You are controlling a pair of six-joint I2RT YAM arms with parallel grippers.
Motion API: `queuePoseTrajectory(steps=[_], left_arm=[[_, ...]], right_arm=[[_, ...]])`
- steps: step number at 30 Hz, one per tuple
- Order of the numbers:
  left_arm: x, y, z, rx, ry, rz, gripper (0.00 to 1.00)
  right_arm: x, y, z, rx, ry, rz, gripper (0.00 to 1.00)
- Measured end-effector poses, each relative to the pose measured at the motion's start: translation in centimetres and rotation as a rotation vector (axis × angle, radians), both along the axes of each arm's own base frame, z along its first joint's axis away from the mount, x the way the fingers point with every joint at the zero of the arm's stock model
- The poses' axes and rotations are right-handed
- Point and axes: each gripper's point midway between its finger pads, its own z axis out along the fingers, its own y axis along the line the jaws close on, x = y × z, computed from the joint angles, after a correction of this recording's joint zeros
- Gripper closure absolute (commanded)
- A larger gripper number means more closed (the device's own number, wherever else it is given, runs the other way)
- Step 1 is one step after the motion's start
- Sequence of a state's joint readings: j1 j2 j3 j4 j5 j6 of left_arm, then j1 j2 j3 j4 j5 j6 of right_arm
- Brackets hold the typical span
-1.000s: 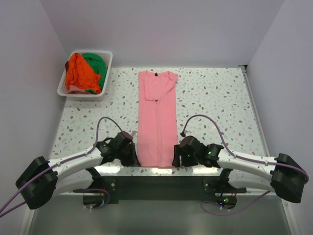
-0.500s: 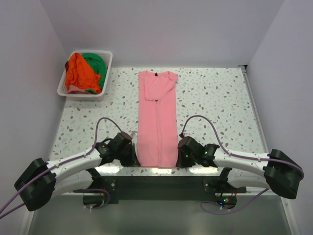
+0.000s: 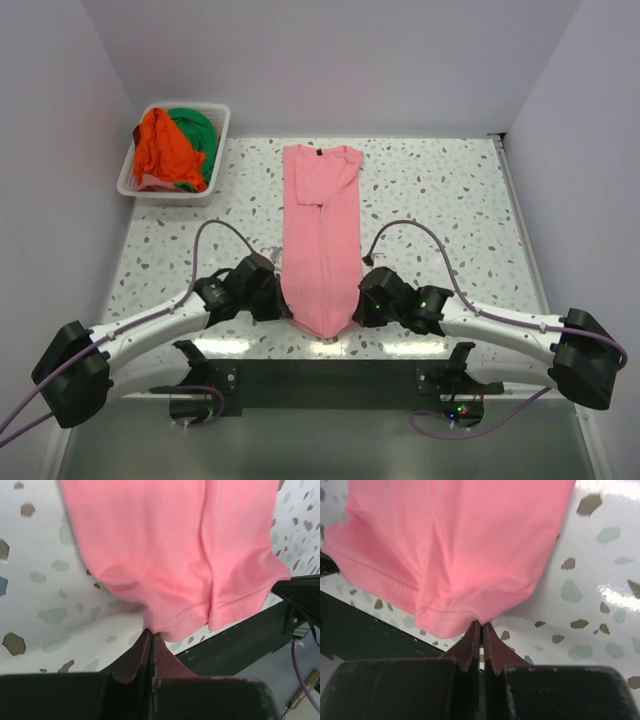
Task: Fold and stack the t-shirts
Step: Fold the tshirt
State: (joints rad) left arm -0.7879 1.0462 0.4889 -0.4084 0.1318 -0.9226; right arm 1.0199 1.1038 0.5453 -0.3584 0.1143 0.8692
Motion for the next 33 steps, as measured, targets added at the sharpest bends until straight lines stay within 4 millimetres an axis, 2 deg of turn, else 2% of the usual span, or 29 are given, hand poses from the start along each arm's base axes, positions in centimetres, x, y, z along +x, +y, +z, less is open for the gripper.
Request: queuePoseTrajectory(steps=[3,7,11,17,20,27,33], left_arm=[[2.0,-0.9,1.8,-0.003,-0.062,0.018,1.0],[5.2,-1.6,3.5,0.021,-0.127,0.061,1.0],[8.3,-0.9,4.3,0.041,-0.169,0.134,1.0],[12.8,1.0,4.9,0.073,-0.214,0.224,1.0],[14.5,0.6,5.9,0.071,-0.247,0.224,1.0],[18.6,0.0,8.1,0.063,-0.312,0.244,1.0],[21.8,0.2,8.3,0.083,-0.325,0.262,1.0]], right_arm=[[1.9,0.4,1.8,0.0,-0.085,-0.024,1.0],[5.2,0.8,5.4,-0.016,-0.227,-0.084,1.0],[8.6,0.9,8.5,-0.015,-0.326,-0.156,1.0],[12.9,-0.4,8.3,-0.068,-0.35,-0.235,1.0],[14.8,-0.7,8.2,-0.103,-0.357,-0.249,1.0],[18.9,0.0,10.0,-0.104,-0.407,-0.267,1.0],[22.2,-0.7,9.4,-0.112,-0.388,-0.299,1.0]])
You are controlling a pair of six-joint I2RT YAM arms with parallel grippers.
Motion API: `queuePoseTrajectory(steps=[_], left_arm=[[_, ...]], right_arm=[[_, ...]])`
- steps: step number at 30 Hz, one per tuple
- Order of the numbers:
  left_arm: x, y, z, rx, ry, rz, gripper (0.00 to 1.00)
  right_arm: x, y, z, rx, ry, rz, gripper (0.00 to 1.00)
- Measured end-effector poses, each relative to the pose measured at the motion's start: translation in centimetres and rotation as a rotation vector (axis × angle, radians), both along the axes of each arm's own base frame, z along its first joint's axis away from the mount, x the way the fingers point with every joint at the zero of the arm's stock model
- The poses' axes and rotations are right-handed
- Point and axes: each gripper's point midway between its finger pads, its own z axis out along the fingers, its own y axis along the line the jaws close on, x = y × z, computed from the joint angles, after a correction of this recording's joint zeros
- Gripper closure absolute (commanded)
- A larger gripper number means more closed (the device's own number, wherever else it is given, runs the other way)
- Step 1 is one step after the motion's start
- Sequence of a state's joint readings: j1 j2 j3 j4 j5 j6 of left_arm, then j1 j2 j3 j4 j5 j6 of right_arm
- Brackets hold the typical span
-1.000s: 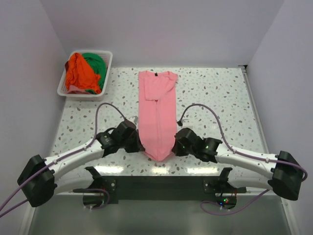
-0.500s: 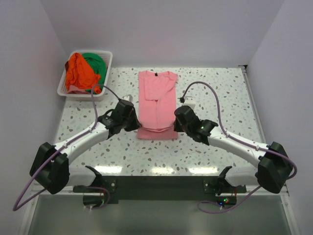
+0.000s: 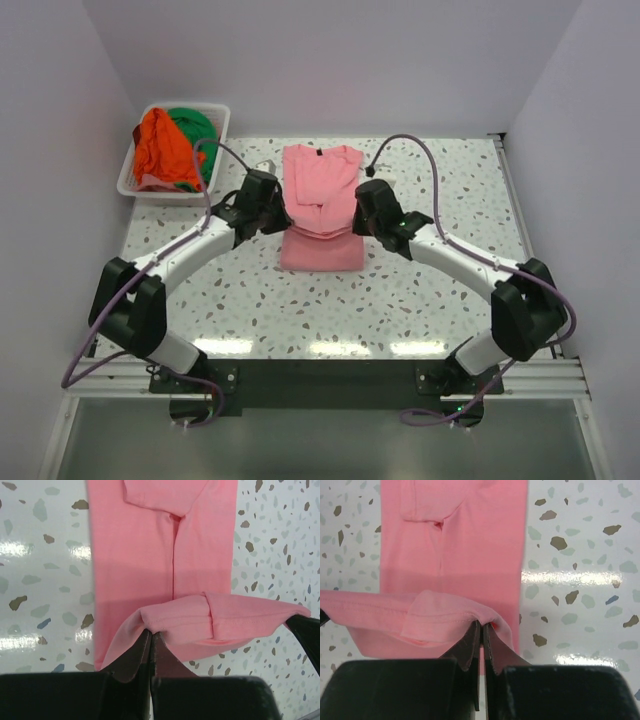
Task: Fold and stack the t-shirts
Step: Fold the tshirt
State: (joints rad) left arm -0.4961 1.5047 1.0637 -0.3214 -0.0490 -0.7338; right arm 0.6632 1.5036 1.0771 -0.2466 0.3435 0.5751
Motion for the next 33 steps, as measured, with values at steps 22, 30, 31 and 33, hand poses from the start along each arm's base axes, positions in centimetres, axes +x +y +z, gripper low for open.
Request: queuePoseTrajectory(steps=[22,30,31,33], left_arm=[[6.3,0.4,-3.9,0.036,0.063,-0.005,1.0],[7.1,0.5,-5.5,0.024,0.101,-0.008,1.0],[7.2,0.6,-5.7,0.023,0.107,-0.006,1.0],[7.4,0.8,-6.2,0.022,0.118,-0.004,1.0]], right_arm=[[6.7,0.4,-3.7,0.0,0.094,-0.001,1.0],[8.4,0.9,-4.9,-0.018,0.108,-0.004,1.0],[8.4,0.8,-5.3,-0.023,0.116,-0.005,1.0],[8.5,0.7,-5.8,-0.031,0.126,-0.009,1.0]])
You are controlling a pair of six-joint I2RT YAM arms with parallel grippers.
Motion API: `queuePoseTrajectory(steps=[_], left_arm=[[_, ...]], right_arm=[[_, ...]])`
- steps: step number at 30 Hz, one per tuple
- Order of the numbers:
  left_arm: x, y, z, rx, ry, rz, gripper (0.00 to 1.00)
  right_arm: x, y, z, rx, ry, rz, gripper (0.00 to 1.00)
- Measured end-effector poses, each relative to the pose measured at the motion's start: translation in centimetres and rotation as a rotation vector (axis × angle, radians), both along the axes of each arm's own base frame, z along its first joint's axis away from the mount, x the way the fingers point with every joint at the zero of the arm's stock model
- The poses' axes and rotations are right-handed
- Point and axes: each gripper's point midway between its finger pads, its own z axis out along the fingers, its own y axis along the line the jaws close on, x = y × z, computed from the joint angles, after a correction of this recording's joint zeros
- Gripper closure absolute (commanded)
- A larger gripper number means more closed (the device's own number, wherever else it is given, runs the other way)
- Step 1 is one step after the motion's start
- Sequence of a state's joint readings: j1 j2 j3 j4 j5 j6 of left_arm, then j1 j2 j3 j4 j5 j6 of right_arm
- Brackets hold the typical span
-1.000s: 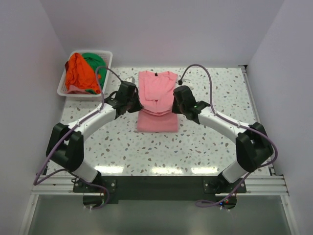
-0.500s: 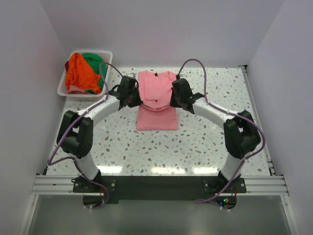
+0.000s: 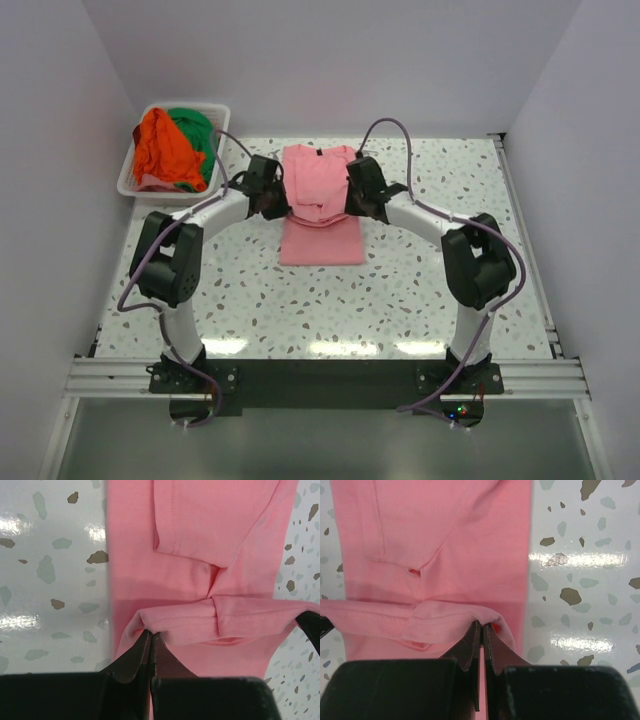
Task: Fold and stack the t-shirts
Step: Fold the tshirt
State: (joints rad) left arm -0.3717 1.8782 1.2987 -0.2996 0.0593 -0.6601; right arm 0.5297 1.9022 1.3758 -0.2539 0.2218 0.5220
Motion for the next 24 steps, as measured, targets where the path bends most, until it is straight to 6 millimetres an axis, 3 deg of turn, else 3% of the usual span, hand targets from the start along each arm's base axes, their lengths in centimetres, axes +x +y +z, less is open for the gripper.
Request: queuePoseTrajectory(steps=[8,12,13,15,16,18,20,21,24], left_arm=[[0.6,0.5,-1.1,0.004,0.021,0.013,0.98],[1.1,0.6,-0.6,0.006,0.009,0.017,0.77],[1.4,0.5,-0.3,0.004,0.002,0.019,0.68],[2.0,0.5,0.3,0.002,-0.016,0.019,0.46],[2.3,0.6,0.7,0.002,-0.027,0.019,0.23],[2.9,0.8,1.4,0.001,-0.044,0.025,0.0],[3.3,1.1,1.8,-0.001,-0.056,0.038,0.0],[3.4,1.4,1.9,0.002,-0.057,0.044,0.0],[3.3,1.9,2.6,0.006,-0.066,0.056,0.0]], right_arm=[[1.2,-0.2,-0.3,-0.014,0.002,-0.021,0.99],[1.7,-0.5,-0.3,-0.015,0.001,-0.028,0.89],[1.8,-0.5,-0.4,-0.016,0.002,-0.028,0.88],[2.0,-0.4,-0.5,-0.022,0.006,-0.028,0.77],[2.2,-0.4,-0.6,-0.026,0.009,-0.027,0.73],[2.7,-0.2,-0.4,-0.032,0.008,-0.021,0.52],[3.0,-0.2,0.0,-0.033,0.001,-0.014,0.24],[3.0,-0.2,0.2,-0.035,-0.001,-0.01,0.15],[2.8,-0.1,0.3,-0.04,0.004,0.011,0.04]])
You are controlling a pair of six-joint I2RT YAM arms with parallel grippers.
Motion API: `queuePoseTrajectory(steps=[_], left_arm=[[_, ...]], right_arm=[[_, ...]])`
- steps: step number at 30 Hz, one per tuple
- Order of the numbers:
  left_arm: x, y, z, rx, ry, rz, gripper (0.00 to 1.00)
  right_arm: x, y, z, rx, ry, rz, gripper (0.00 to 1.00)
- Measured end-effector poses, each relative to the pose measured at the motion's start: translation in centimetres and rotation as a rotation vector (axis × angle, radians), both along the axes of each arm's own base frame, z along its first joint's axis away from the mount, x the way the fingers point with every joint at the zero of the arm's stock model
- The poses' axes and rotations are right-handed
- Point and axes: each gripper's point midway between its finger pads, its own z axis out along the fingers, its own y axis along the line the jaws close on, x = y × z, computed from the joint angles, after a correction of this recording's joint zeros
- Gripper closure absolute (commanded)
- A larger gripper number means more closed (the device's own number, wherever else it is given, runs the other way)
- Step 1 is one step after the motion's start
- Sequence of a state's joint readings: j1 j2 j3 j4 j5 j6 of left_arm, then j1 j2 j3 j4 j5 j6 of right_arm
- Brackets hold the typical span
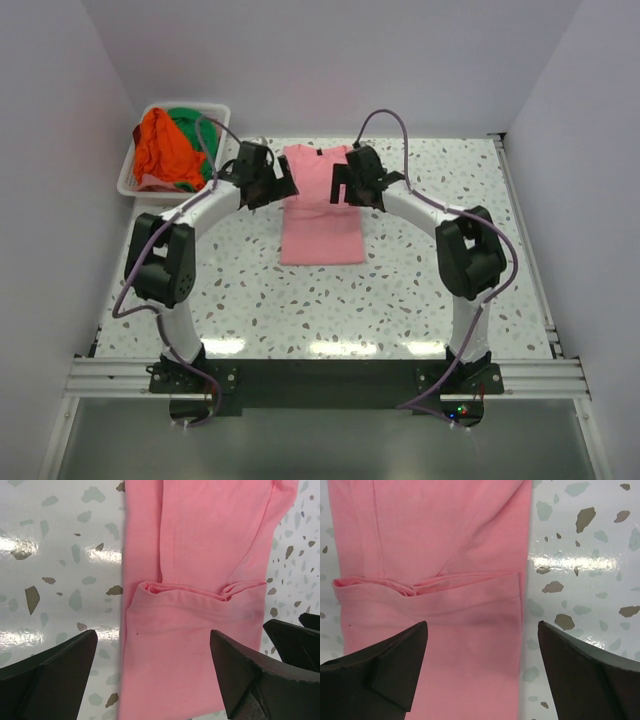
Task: Fold and stack the t-shirts
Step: Fold the tshirt
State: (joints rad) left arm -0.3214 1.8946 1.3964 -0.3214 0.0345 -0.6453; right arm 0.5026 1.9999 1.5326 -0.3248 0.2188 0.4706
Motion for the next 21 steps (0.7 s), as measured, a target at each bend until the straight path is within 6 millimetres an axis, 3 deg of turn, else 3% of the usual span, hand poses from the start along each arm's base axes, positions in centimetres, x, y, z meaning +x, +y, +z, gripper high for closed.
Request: queuePoseTrajectory(steps=[3,8,10,15,18,21], left_arm=[[-1.1,0.5,1.5,-0.004,-0.024,0.005,0.0],[-3.9,1.4,3.8,-0.023,-0.069,0.01,0.0],[-5.4,1.6,3.7,-0.038,-0.065,0.002,0.0],[-10.7,2.1,-0.3,-0.059,0.037,-0.03,0.0],[-13.5,2.1,-3.3,-0.052,0.119,-0.049,0.0],[-15.3,1.6,-4.8,-0.054,0.163,-0.073,0.0]], right_arm=[[-0.8,0.1,0.0,0.014,0.014,0.021,0.01],[-4.3,-0.2,0.9,0.068,0.04,0.074,0.01],[-6.0,-0.4,1.5,0.1,0.043,0.093,0.02],[-10.9,-1.2,1.3,0.176,0.082,0.131,0.01],[-13.7,-1.6,-0.4,0.206,0.138,0.144,0.01],[-15.5,-2.1,-2.4,0.211,0.199,0.139,0.01]])
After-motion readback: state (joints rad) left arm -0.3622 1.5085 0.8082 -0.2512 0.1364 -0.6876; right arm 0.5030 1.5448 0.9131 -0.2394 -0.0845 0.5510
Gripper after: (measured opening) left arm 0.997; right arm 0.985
